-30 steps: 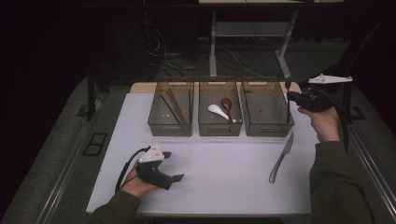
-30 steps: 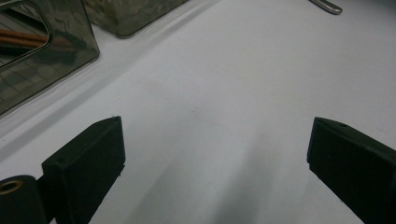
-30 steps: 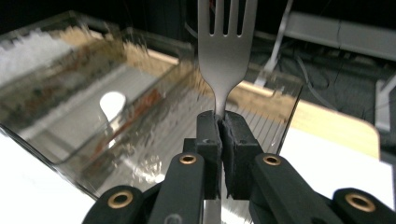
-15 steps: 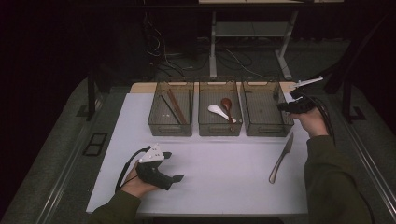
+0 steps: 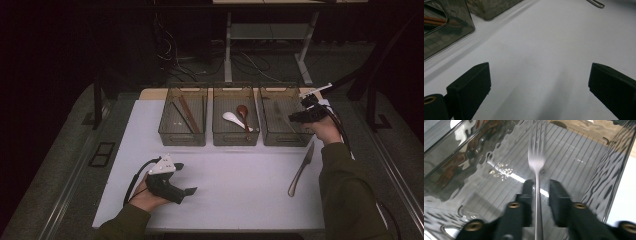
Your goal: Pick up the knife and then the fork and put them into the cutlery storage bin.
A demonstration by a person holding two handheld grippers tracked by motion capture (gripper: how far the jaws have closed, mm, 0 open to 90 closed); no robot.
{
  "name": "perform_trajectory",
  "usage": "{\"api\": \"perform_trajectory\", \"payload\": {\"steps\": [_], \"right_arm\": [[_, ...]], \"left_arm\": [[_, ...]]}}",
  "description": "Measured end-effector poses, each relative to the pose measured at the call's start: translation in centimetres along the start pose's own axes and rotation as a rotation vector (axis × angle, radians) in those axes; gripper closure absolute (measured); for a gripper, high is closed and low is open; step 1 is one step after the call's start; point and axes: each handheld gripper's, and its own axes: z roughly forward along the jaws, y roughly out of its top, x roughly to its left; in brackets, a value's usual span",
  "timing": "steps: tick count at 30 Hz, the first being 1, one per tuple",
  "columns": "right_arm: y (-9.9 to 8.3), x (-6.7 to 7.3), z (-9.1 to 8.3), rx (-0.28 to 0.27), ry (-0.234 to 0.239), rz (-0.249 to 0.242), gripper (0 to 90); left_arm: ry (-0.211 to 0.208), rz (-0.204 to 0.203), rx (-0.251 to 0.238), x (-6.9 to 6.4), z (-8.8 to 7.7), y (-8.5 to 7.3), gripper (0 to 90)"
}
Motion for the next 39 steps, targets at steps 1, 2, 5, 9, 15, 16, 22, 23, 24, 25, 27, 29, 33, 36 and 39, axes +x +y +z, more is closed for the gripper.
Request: {"api": "perform_trajectory", "payload": {"steps": [1,2,5,9,15,16,22,23,24,25,27,29,33,36,39], "right_arm": [[-0.1,0.0,-0.1,-0.006,-0.002,0.008,63.3],[-0.1,0.0,-0.2,-0.014,-0.003,0.017,61.1],[-0.4,0.0,-0.9,-0.044,0.011,0.035,56.3],[-0.9,0.5,-2.6,-0.082,0.013,0.026,54.1],[-2.5,1.7,-5.4,-0.114,0.033,0.009,62.1],[-2.8,1.9,-5.8,-0.115,0.045,0.009,64.5],[-4.9,3.3,-6.9,-0.082,0.083,-0.027,78.1],[-5.3,3.5,-7.0,-0.072,0.087,-0.035,80.4],[-5.7,3.8,-7.0,-0.064,0.091,-0.044,83.0],[-6.0,4.0,-7.0,-0.055,0.104,-0.049,85.5],[-6.8,4.6,-7.0,-0.034,0.125,-0.063,89.2],[-7.6,5.3,-6.9,-0.01,0.146,-0.073,89.3],[-9.1,6.5,-6.4,0.038,0.16,-0.096,89.4],[-10.0,7.2,-6.1,0.07,0.173,-0.108,89.4],[-10.8,7.9,-5.8,0.097,0.183,-0.136,89.4]], "left_arm": [[0.0,0.0,-0.001,0.0,0.0,0.0,3.4],[0.0,-0.002,-0.001,0.0,0.0,0.0,3.4],[0.0,-0.001,0.001,0.0,0.0,0.0,3.4],[0.001,-0.001,0.0,0.0,0.0,0.0,3.4],[0.002,-0.001,0.002,0.0,0.0,0.0,3.4],[0.002,-0.002,0.001,0.0,0.0,0.0,3.4],[0.001,-0.002,-0.002,0.0,0.0,0.0,3.4],[0.001,-0.003,-0.002,0.0,-0.1,0.0,3.4],[0.002,-0.001,-0.002,0.0,-0.1,0.0,3.4],[0.001,-0.002,-0.004,0.0,-0.1,0.0,3.4],[0.001,-0.002,-0.005,0.0,-0.1,0.0,3.4],[0.0,-0.002,-0.004,0.0,-0.1,0.0,3.4],[0.001,-0.001,-0.008,-0.1,-0.1,0.1,3.4],[0.002,-0.001,-0.008,-0.1,-0.2,0.1,3.4],[0.003,-0.003,-0.007,-0.1,-0.2,0.1,3.4]]}}
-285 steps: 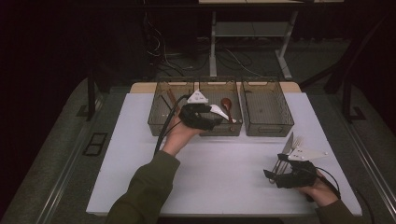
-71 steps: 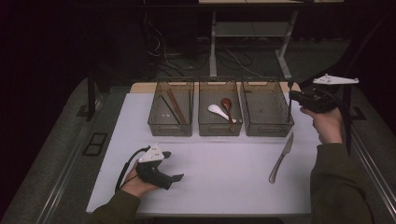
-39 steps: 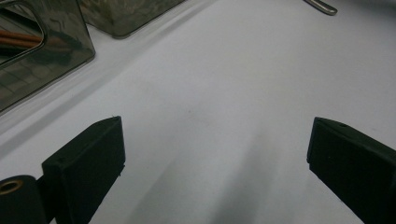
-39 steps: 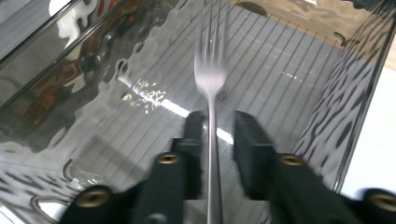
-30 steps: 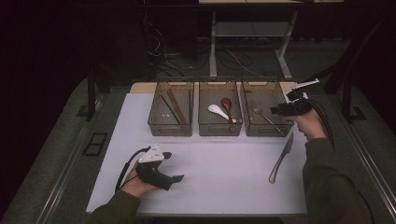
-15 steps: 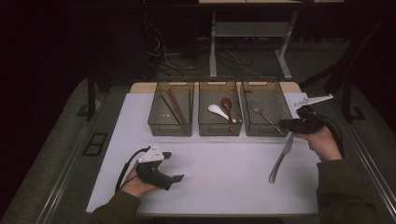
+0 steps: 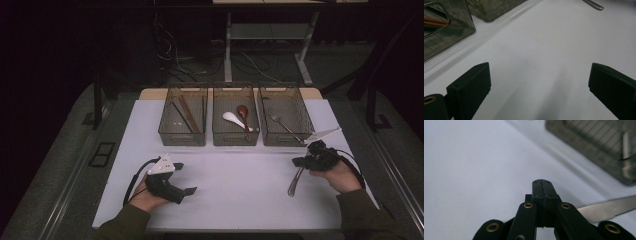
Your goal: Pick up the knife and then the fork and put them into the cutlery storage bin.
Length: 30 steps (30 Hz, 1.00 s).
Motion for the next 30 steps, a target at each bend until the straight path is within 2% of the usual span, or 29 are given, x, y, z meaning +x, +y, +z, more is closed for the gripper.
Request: {"api": "perform_trajectory", "payload": {"steps": [9,21,30], "right_arm": [[-1.2,2.4,1.4,0.091,0.023,-0.058,89.4],[-1.5,3.3,2.3,0.142,0.039,-0.091,89.5],[-1.7,3.4,1.9,0.17,0.013,-0.101,89.6]], "left_arm": [[-0.001,0.001,0.001,0.0,0.0,0.0,3.4],[-0.003,0.003,0.005,0.0,0.0,0.0,3.4],[-0.003,0.0,0.003,0.0,0.0,0.0,3.4]]}}
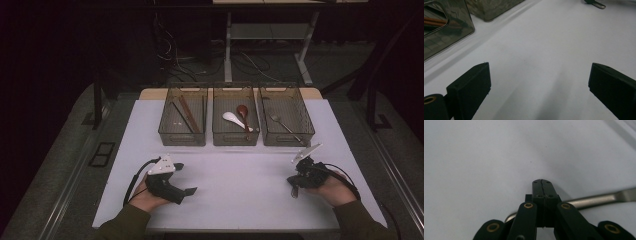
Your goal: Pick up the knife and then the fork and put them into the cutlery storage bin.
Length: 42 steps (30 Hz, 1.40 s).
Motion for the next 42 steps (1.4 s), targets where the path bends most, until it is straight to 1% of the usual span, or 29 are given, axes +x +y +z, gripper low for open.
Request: {"api": "perform_trajectory", "payload": {"steps": [8,16,24,29,30,31,32,33,34,35,37,39,42], "right_arm": [[-1.1,-0.4,-0.7,0.019,-0.018,0.014,89.6],[-2.1,-1.1,-1.4,0.053,-0.054,0.027,89.6],[-3.3,-2.3,-2.3,0.07,-0.078,0.067,89.6],[-3.8,-3.2,-3.2,0.063,-0.091,0.094,89.6],[-3.9,-3.4,-3.4,0.064,-0.096,0.097,89.6],[-3.9,-3.6,-3.5,0.075,-0.115,0.103,89.6],[-4.1,-3.7,-3.5,0.102,-0.149,0.113,89.6],[-4.3,-3.9,-3.4,0.122,-0.166,0.122,89.6],[-4.4,-4.1,-3.4,0.104,-0.151,0.143,89.6],[-4.3,-4.1,-3.6,0.081,-0.129,0.152,89.6],[-3.7,-3.5,-3.9,0.054,-0.11,0.124,89.6],[-3.3,-3.0,-3.7,0.049,-0.089,0.106,89.6],[-3.2,-2.8,-2.8,0.08,-0.08,0.095,89.6]], "left_arm": [[0.0,0.001,0.003,0.0,0.0,0.0,3.4],[0.0,0.001,0.002,0.0,0.0,0.0,3.4],[0.0,-0.001,0.003,0.0,0.0,0.0,3.4],[0.001,0.0,0.003,0.0,0.0,0.0,3.4],[0.001,0.0,0.003,0.0,0.0,0.0,3.4],[0.0,-0.001,0.003,0.0,0.0,0.0,3.4],[0.0,-0.001,0.003,0.0,0.0,0.0,3.4],[0.0,-0.003,0.004,0.0,0.1,0.0,3.4],[0.0,-0.002,0.003,0.0,0.1,0.0,3.4],[0.0,-0.003,0.004,0.0,0.1,0.0,3.4],[0.001,-0.003,0.005,0.0,0.1,0.0,3.4],[0.002,-0.003,0.005,0.0,0.1,0.0,3.4],[0.002,-0.001,0.005,0.0,0.0,0.0,3.4]]}}
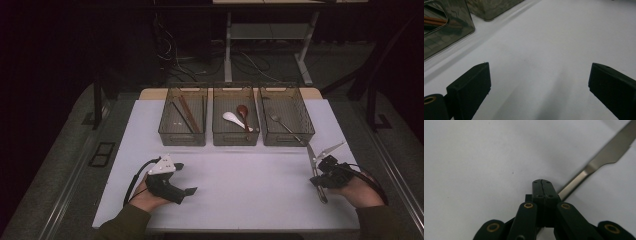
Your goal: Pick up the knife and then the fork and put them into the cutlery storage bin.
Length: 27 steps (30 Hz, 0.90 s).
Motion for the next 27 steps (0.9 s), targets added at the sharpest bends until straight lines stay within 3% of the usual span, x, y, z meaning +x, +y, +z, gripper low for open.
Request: {"api": "perform_trajectory", "payload": {"steps": [10,24,27], "right_arm": [[-0.4,-0.4,0.2,0.034,-0.023,0.026,89.8],[-1.9,-3.8,-0.6,0.069,-0.139,0.128,89.8],[-2.0,-4.2,-0.8,0.056,-0.118,0.144,89.7]], "left_arm": [[0.001,0.0,-0.001,0.0,0.0,0.0,3.4],[0.001,-0.006,0.0,0.0,0.1,-0.1,3.4],[0.001,-0.006,0.001,0.0,0.1,0.0,3.4]]}}
